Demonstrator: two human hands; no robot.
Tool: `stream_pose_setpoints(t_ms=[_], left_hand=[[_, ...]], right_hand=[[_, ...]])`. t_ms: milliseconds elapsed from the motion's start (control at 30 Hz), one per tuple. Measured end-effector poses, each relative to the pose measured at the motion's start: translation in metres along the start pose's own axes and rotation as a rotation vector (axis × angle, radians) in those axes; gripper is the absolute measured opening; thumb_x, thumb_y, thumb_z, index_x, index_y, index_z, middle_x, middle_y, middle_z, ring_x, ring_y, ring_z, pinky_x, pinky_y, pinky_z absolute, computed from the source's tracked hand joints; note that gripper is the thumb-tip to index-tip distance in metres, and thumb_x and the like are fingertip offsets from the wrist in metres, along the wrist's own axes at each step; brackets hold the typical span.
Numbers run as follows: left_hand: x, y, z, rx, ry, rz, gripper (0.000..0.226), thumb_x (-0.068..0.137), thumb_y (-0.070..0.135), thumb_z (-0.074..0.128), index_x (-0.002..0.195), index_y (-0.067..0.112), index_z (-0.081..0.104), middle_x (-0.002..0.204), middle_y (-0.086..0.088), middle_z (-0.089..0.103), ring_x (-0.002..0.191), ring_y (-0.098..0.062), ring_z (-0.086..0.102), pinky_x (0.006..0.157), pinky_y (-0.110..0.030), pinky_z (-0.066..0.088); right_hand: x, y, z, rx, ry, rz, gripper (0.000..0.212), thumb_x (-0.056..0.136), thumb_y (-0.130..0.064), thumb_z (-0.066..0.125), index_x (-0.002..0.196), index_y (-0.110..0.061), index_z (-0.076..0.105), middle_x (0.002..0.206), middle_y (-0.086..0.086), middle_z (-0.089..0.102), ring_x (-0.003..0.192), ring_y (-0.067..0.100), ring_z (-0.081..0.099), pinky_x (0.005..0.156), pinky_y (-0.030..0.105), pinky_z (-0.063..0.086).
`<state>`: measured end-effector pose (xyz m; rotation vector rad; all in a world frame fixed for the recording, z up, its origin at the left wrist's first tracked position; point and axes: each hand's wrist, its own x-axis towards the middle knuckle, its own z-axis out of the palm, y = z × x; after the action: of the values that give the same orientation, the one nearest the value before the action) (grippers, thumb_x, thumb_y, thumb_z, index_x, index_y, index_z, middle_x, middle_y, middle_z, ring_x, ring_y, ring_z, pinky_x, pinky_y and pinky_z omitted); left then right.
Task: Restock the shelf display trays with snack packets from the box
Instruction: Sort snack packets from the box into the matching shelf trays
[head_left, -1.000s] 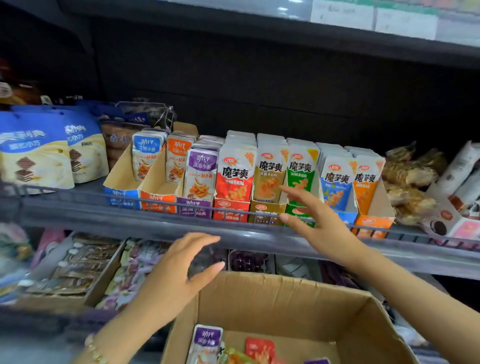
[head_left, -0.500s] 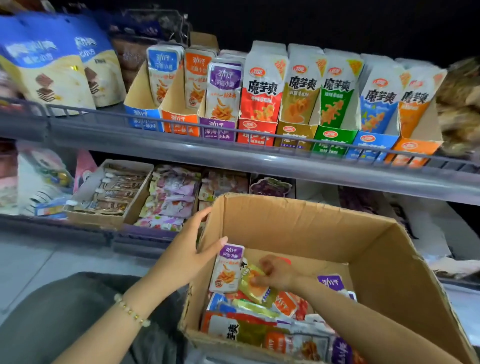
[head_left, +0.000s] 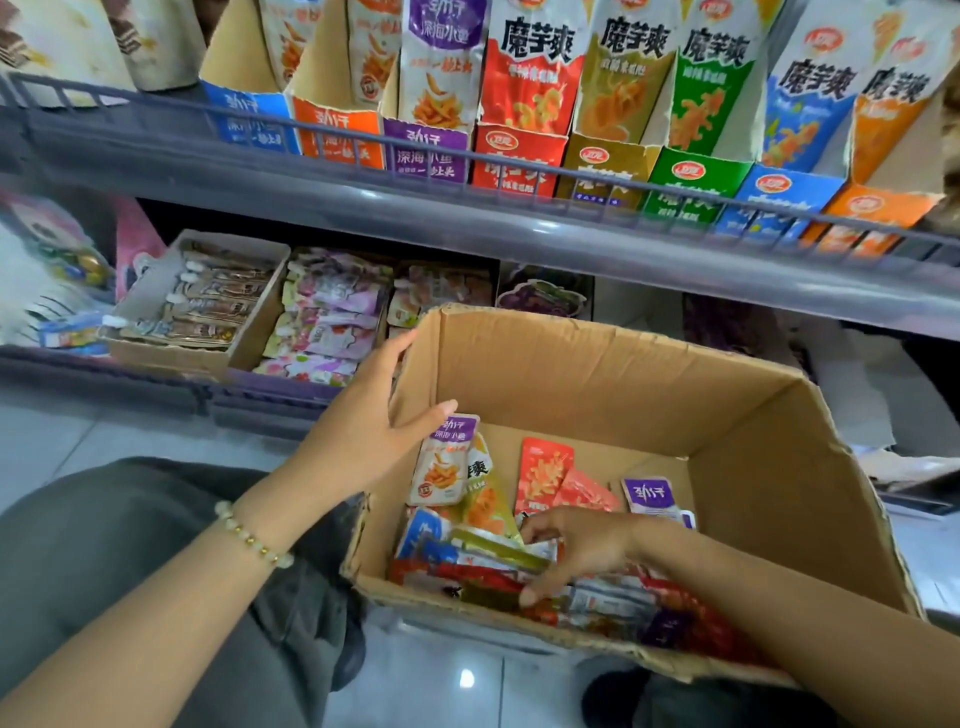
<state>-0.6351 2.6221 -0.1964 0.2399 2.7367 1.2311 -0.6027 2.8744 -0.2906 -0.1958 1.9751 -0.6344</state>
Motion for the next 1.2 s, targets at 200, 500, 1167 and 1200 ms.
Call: stream_pose_setpoints(t_ms=[200,500,1167,1200], left_hand=[[0.0,-0.001,0.002,0.019,-0.013,0.027,0.079,0.085,0.048,0.06,0.149,0.031,0.018,0.157,0.01,0.019,0.14,-0.008,0.022,0.106,-0.027,0.024],[0.007,0.024,0.006,0.238,0.056,0.355,0.05,0.087,0.063,0.044,0.126,0.033,0.054,0.129,0.017,0.05,0.121,-0.003,0.043,0.099,-0.029,0.038],[0.046,0.017,0.035,-0.215,-0.636,-0.013,0.031,0.09,0.0,0.059,0.107,0.025,0.064,0.097,0.0,0.075,0.089,-0.013,0.071,0.074,-0.025,0.057],[0.045,0.017,0.035,-0.19,-0.609,-0.01,0.029,0.09,0.001,0.06,0.103,0.026,0.064,0.095,0.001,0.075,0.087,-0.012,0.071,0.073,-0.025,0.057]], right_hand=[[0.012,0.0,0.003,0.042,0.22,-0.151,0.033,0.081,-0.033,0.076,0.108,-0.014,0.071,0.11,-0.008,0.069,0.099,0.005,0.059,0.092,0.025,0.044],[-0.059,0.031,-0.044,0.517,0.358,-0.191,0.024,0.075,-0.023,0.077,0.097,-0.014,0.076,0.093,0.003,0.076,0.082,0.014,0.072,0.075,0.027,0.054],[-0.102,0.05,-0.08,0.44,0.331,-0.186,0.024,0.098,-0.019,0.051,0.114,-0.011,0.065,0.099,0.006,0.075,0.084,0.015,0.072,0.067,0.021,0.056],[-0.102,0.05,-0.081,0.419,0.361,-0.167,0.025,0.099,-0.02,0.048,0.113,-0.009,0.066,0.097,0.006,0.075,0.08,0.012,0.072,0.064,0.018,0.055]])
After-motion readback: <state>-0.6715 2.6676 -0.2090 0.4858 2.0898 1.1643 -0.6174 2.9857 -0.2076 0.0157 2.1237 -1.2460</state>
